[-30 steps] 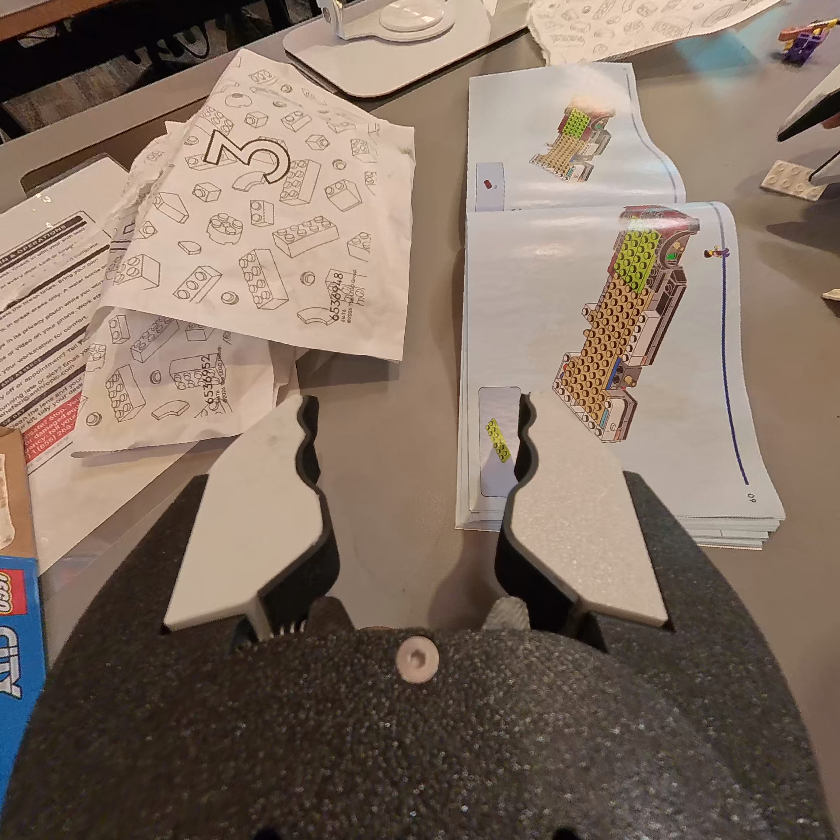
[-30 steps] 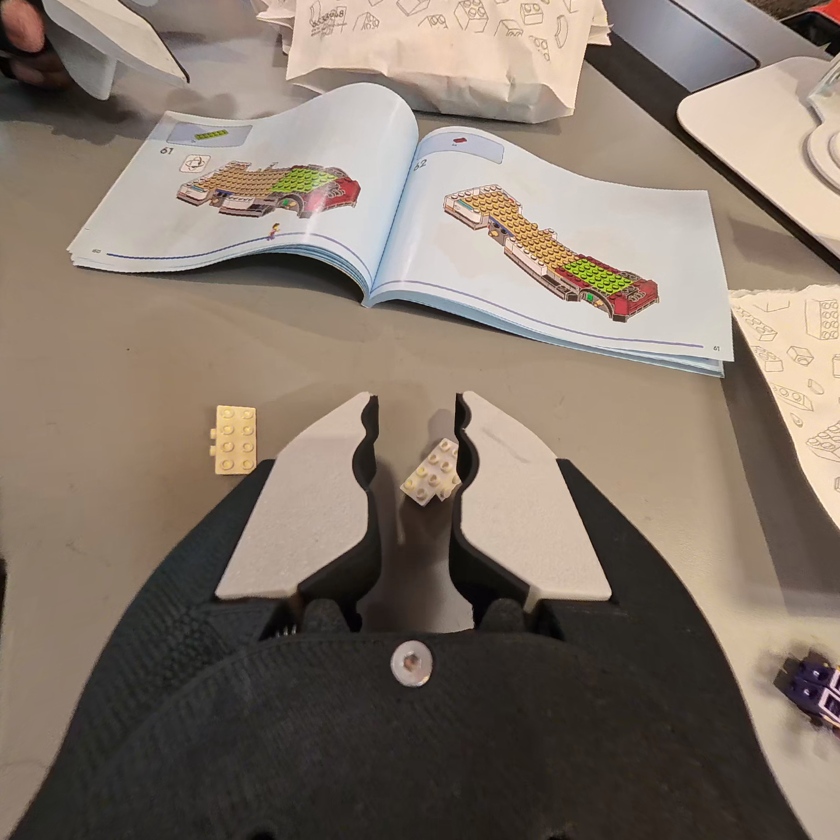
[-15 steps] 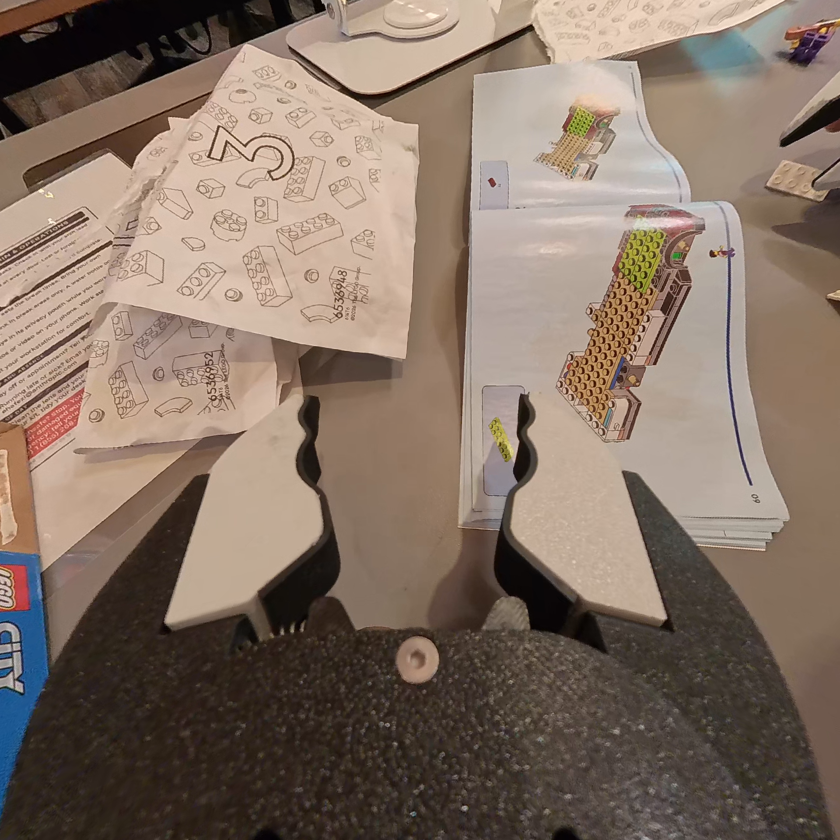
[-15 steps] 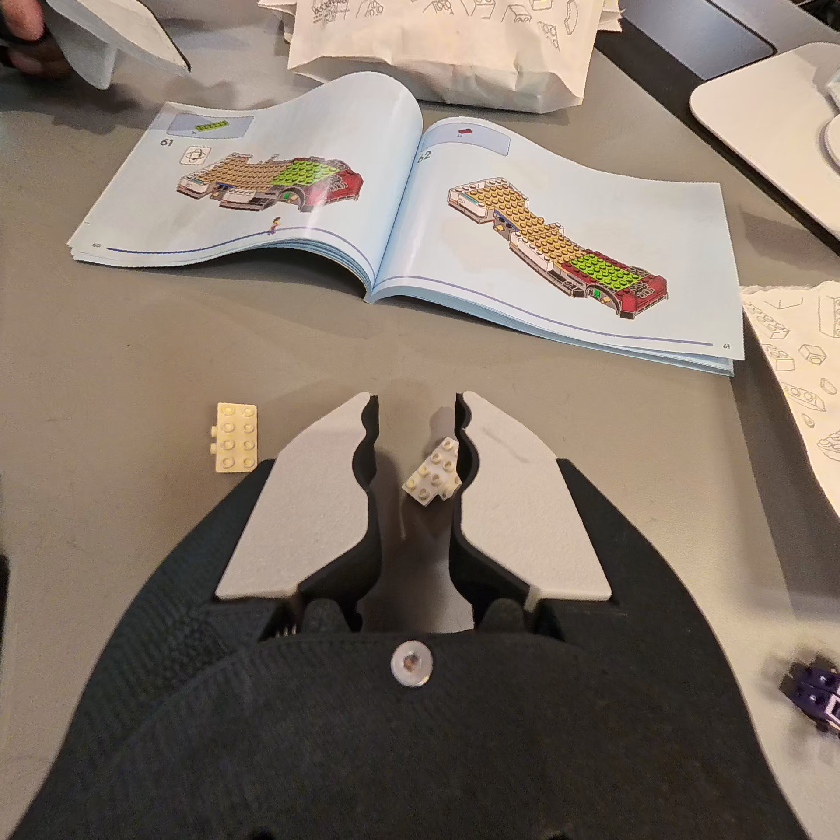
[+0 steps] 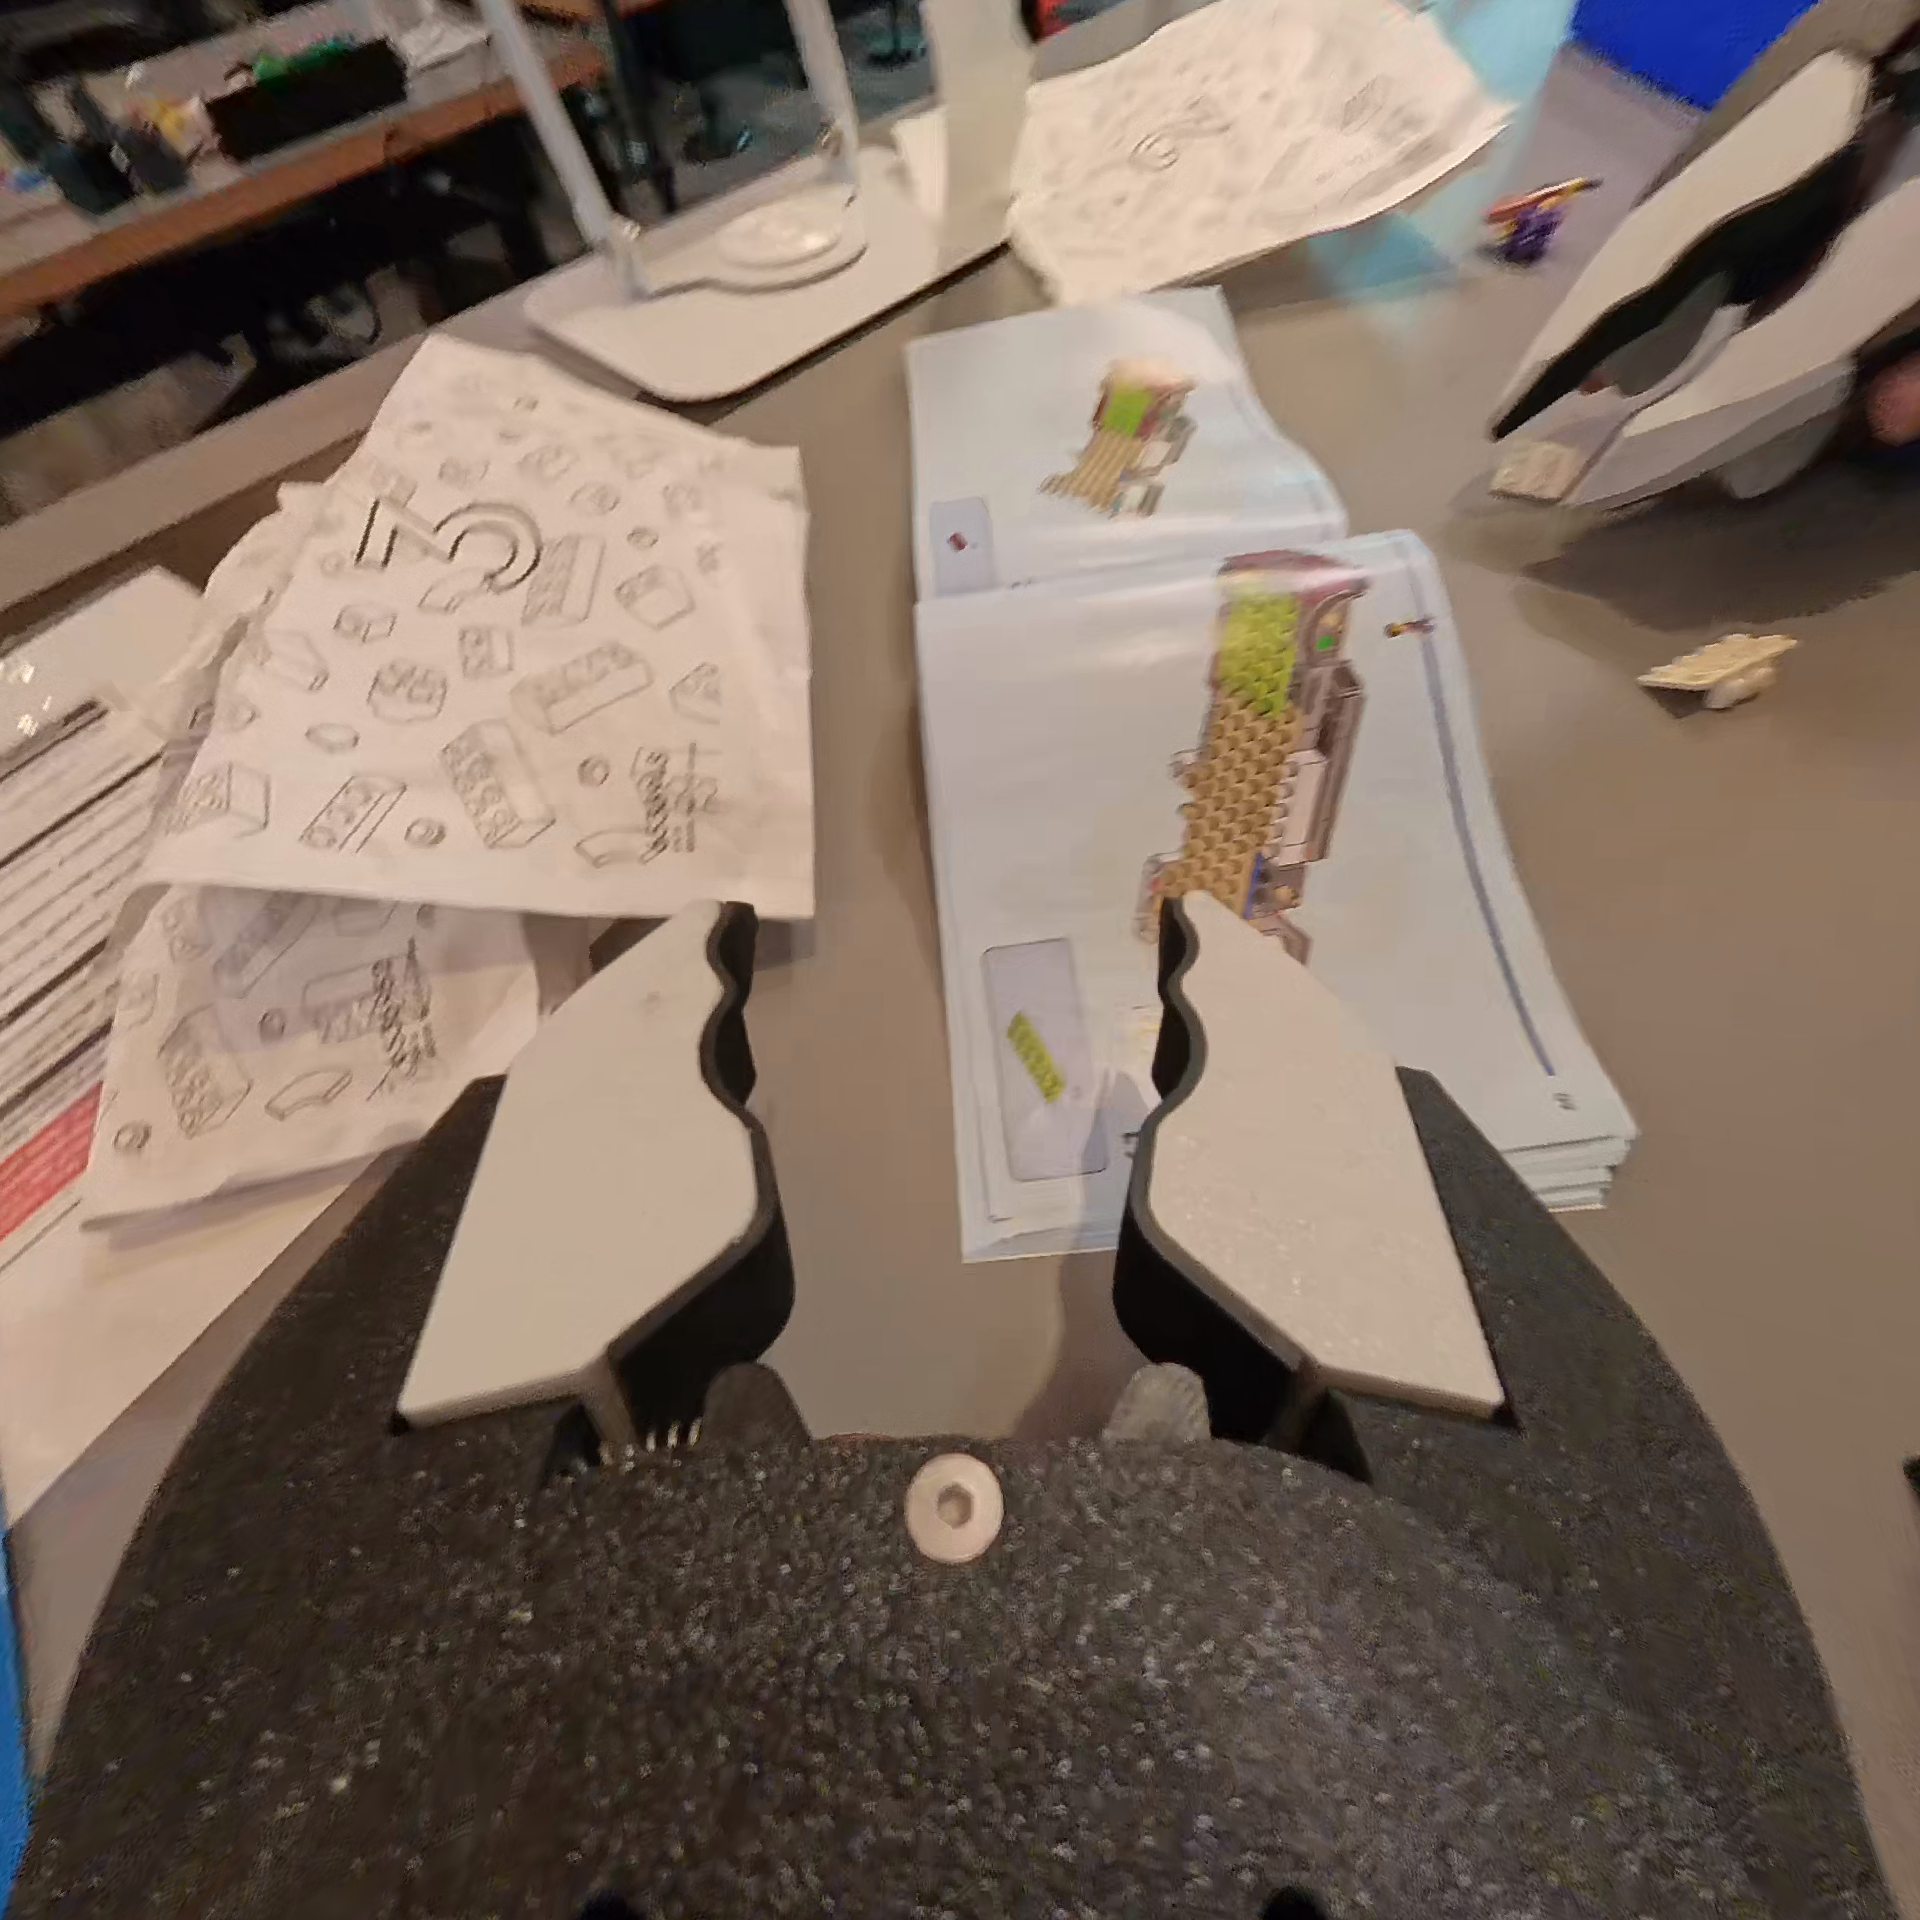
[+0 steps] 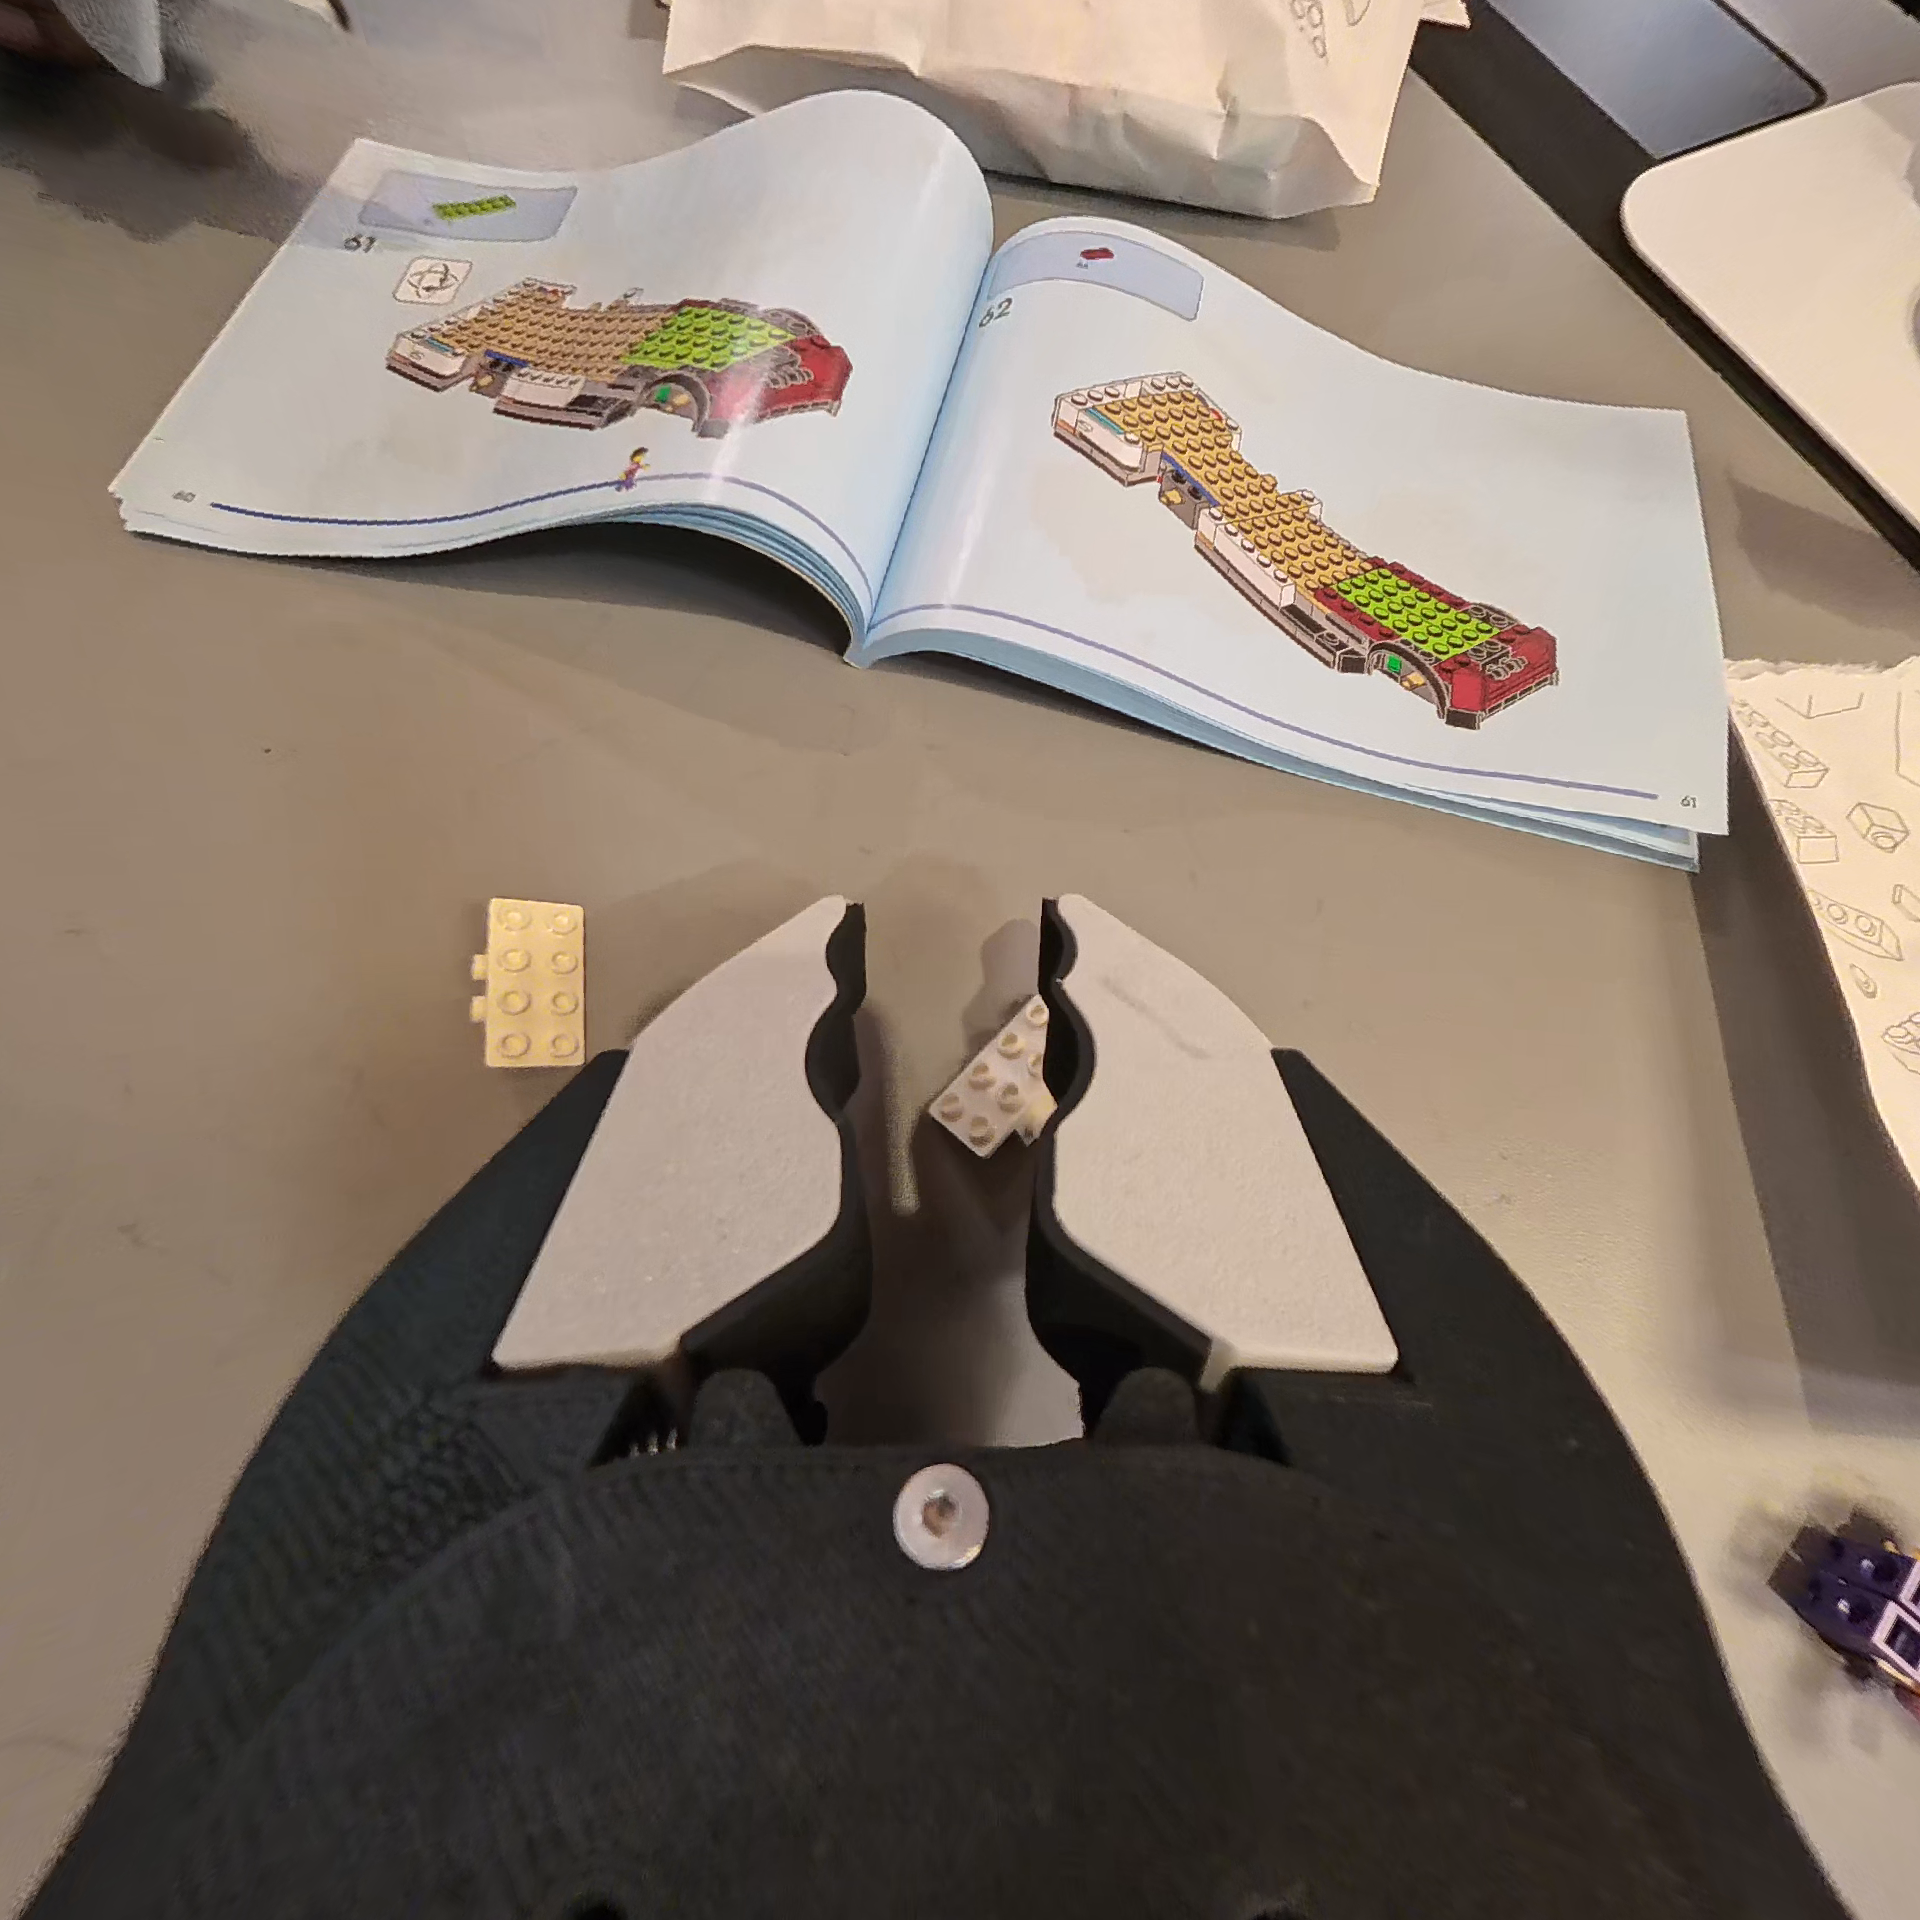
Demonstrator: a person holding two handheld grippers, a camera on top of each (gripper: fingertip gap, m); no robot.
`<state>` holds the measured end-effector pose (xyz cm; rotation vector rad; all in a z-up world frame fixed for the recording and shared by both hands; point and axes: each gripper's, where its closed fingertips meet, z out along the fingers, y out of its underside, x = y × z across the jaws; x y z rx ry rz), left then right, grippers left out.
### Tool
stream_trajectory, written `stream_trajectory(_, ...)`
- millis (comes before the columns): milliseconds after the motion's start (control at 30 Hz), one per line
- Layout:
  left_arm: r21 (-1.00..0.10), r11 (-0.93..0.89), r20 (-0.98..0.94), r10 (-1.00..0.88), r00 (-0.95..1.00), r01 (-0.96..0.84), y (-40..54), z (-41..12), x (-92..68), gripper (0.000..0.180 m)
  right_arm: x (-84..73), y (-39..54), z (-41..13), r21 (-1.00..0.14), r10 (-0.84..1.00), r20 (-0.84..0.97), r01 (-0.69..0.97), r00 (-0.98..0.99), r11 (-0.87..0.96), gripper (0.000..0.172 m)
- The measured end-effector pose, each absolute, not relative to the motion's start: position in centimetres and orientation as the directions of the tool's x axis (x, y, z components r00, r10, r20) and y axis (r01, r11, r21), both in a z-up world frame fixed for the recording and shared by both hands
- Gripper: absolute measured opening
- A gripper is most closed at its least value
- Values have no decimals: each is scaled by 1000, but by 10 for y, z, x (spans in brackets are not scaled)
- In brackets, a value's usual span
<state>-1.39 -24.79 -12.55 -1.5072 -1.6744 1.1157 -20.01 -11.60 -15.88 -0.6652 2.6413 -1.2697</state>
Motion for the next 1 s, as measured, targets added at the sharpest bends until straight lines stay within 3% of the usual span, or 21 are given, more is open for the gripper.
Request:
stream_trajectory(233,-942,-140,-122,990,77,306,-184,-95,-31,72,-191,-110,-154,-786,-488,113,-379,-865,489,32)
stream_trajectory(300,-949,-146,-105,982,157,279,-156,-93,-37,68,-179,-100,-150,-801,-521,55,-349,-852,486,32)
stream_trajectory(567,-908,-225,-83,923,375,353,-44,-103,-42,68,-120,-10,-145,-745,-692,-66,-426,-719,514,33)
stream_trajectory(800,-820,-386,-90,816,571,422,21,-132,-57,71,-84,30,-139,-714,-700,-107,-436,-706,548,35)
stream_trajectory(1000,-751,-462,-103,788,608,472,29,-158,-61,73,-73,44,-149,-687,-669,-57,-456,-741,565,44)
